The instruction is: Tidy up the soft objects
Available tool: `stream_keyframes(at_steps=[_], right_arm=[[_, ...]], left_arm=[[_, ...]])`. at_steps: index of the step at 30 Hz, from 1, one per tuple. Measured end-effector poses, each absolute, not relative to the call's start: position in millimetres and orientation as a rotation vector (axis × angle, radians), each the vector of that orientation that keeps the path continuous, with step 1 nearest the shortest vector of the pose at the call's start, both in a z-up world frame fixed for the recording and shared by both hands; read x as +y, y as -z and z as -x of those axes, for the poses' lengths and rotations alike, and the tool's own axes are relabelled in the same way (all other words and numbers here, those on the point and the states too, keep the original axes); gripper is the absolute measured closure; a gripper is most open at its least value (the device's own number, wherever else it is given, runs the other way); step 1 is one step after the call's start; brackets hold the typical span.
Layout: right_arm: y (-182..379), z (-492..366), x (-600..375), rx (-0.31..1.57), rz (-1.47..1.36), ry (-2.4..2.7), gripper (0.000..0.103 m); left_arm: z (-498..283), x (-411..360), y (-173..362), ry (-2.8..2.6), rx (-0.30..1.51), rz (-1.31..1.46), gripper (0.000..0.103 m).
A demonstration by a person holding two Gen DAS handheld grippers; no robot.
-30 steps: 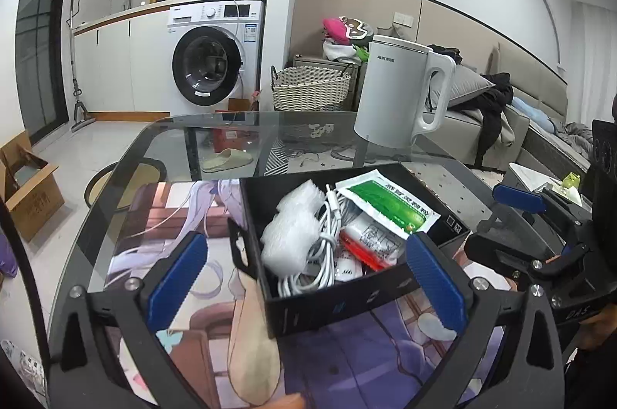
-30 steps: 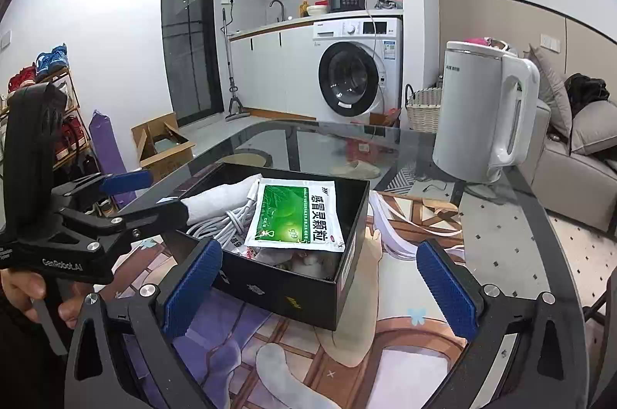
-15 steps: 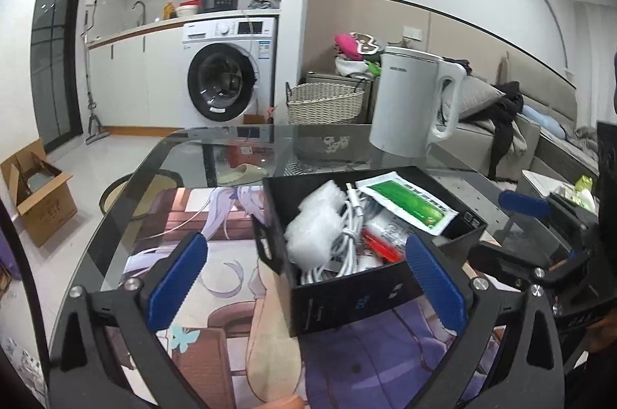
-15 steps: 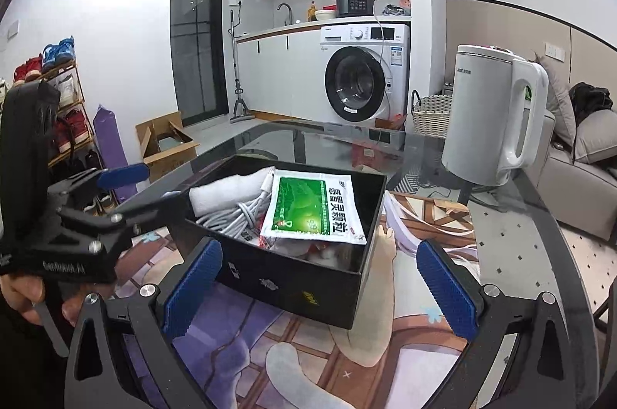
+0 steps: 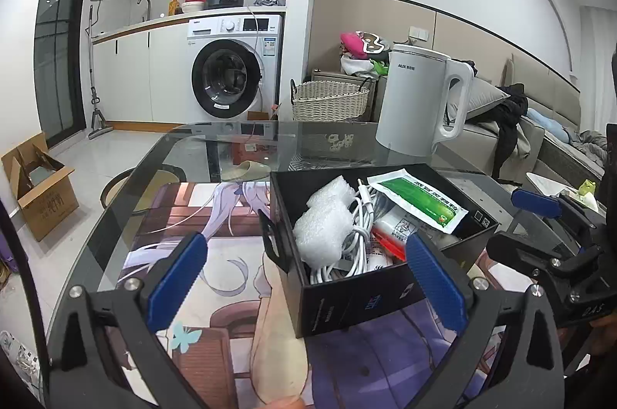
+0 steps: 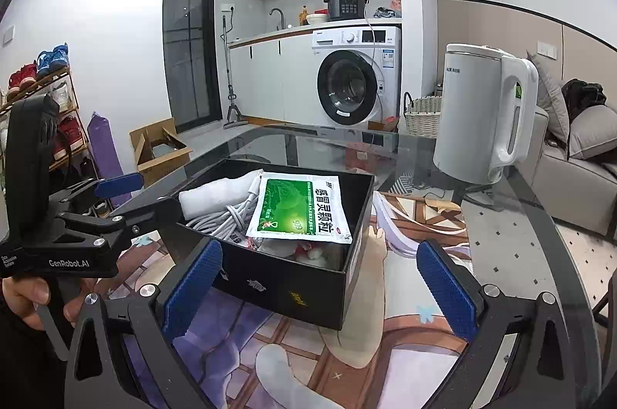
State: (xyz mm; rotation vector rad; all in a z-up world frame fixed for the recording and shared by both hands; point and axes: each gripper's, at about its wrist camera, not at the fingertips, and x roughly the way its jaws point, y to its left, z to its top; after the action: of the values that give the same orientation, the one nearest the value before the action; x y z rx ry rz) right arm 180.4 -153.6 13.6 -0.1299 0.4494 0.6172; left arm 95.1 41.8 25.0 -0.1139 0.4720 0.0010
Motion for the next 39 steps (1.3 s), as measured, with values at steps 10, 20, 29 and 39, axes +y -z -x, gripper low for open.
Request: stream_keyframes(at_steps=[10,20,29,39], right_arm=[[-13.3,-175.5,-153.8,0.439,0.133,-0.620,0.000],[-14.0,-175.7,-154.8,0.437,0.126,-0.622,0.000],[-14.7,-175.0,-155.1,0.439,0.125,-0.621,0.000],[-14.7,-175.2,-154.8,0.438,0.124,-0.622,0.000]], left_arm=[[-95.1,41.6,-24.8,-0.006,0.469,0.112,0.000],[-93.7,40.9,-23.2,-0.007,0.472,0.108,0.000],[-93.4,40.8,-22.8,-0.010,0.474,0.108,0.000],[-93.6,41.1,-22.6,-0.010,0.472,0.108,0.000]])
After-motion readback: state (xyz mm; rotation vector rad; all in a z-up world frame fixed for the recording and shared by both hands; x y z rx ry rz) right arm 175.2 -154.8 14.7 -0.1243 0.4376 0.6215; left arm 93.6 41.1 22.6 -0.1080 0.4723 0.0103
